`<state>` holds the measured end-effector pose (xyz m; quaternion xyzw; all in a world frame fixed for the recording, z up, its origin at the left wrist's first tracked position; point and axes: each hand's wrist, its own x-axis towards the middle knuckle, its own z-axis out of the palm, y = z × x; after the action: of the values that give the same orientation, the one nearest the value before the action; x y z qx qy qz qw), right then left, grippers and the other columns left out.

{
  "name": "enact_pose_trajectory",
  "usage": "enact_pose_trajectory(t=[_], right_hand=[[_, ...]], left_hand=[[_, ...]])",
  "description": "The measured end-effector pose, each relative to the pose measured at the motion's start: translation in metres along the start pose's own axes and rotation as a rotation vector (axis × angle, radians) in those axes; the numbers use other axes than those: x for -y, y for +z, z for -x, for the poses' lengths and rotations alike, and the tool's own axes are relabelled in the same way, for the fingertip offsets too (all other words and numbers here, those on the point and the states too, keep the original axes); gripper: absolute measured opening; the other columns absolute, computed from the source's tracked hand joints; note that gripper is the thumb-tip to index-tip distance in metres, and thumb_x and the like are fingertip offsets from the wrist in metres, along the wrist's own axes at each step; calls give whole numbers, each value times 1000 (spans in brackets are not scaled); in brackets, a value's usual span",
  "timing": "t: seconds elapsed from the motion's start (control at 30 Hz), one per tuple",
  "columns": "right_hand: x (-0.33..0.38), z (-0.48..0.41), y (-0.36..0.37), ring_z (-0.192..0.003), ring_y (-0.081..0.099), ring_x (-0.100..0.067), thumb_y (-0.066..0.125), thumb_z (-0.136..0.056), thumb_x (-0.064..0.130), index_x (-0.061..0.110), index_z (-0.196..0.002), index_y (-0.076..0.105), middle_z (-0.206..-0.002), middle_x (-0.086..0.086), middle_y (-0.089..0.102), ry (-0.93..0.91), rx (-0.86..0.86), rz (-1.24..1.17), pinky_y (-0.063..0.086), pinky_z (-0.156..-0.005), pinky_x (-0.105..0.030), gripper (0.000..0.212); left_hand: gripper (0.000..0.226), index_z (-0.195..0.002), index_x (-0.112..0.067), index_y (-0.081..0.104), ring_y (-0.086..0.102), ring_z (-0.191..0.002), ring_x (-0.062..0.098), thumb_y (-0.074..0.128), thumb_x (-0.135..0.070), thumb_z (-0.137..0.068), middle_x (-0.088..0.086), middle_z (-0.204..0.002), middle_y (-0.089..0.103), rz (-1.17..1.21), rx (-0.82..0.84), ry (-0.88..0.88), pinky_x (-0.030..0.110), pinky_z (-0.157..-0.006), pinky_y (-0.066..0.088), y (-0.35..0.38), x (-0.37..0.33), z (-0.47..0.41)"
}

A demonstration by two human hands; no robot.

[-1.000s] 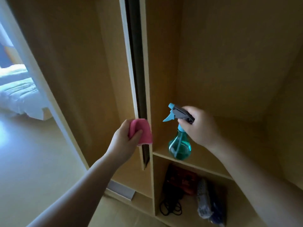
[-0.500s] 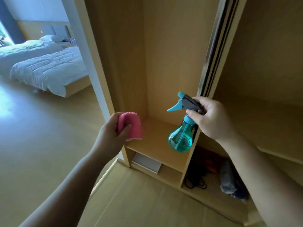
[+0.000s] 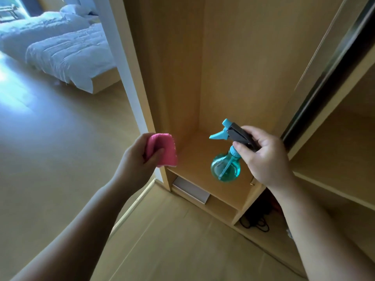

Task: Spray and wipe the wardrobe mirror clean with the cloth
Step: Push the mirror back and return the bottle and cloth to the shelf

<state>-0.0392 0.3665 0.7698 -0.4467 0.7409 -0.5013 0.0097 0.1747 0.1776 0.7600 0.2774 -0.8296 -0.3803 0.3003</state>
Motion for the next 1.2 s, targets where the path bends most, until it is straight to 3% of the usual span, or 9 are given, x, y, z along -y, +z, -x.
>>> enact_pose_trajectory(t=[0.2,0.4,0.43,0.57,0.73,0.83,1.0,1.1,1.2], right_hand=[[-14,-15,22,-82,66,-16,67,-86,15,26,-103,67,-83,9,70,32,-21,19,57,-72,-42,20],[-28,-15,64,-80,64,-8,68,-84,5,26,-98,68,-80,11,67,116,-34,72,53,-68,-20,24],[-31,-13,73,-80,64,-7,69,-84,5,24,-97,69,-81,10,68,145,-45,94,53,-68,-20,24],[-46,-4,113,-79,66,-20,72,-82,5,17,-98,71,-84,-4,71,266,-111,159,54,-71,-41,20],[-79,11,161,-75,64,-22,72,-83,7,18,-98,72,-81,-2,70,354,-154,168,53,-67,-40,19],[-112,30,194,-77,65,-18,72,-83,8,20,-98,72,-83,2,71,363,-160,177,52,-67,-34,20],[-196,76,260,-69,58,-23,71,-82,5,14,-93,71,-75,-7,66,388,-115,192,47,-62,-36,14],[-255,113,299,-64,54,-11,71,-82,7,18,-91,70,-74,0,63,407,-115,184,43,-60,-24,15],[-317,151,336,-64,53,-15,67,-82,15,20,-91,66,-72,-2,61,416,-106,194,43,-60,-31,10]], left_hand=[[33,-109,-35,54,58,-86,-1,64,-13,-87,-20,-94,62,3,61,68,8,-66,46,9,29,-41],[30,-111,-32,53,56,-85,-3,65,-16,-88,-18,-92,60,0,229,149,6,-63,45,15,81,-91],[31,-110,-32,52,56,-85,-4,64,-15,-88,-20,-92,59,13,266,160,6,-63,44,17,92,-100],[32,-110,-32,52,56,-83,-2,64,-13,-87,-20,-92,59,60,403,212,7,-63,45,32,142,-133],[32,-116,-23,54,54,-84,-5,63,-13,-87,-20,-93,58,82,492,265,3,-64,41,60,212,-156],[33,-114,-26,53,54,-82,-7,64,-12,-87,-22,-91,57,86,510,282,3,-63,41,86,261,-151],[35,-110,-33,49,53,-82,-1,65,-12,-87,-18,-92,57,87,526,271,7,-61,43,146,358,-114],[37,-109,-34,49,53,-81,-4,66,-9,-86,-21,-90,57,85,527,281,4,-63,40,184,419,-86],[35,-114,-28,52,54,-85,-6,65,-10,-86,-25,-95,56,77,544,308,6,-68,41,225,480,-61]])
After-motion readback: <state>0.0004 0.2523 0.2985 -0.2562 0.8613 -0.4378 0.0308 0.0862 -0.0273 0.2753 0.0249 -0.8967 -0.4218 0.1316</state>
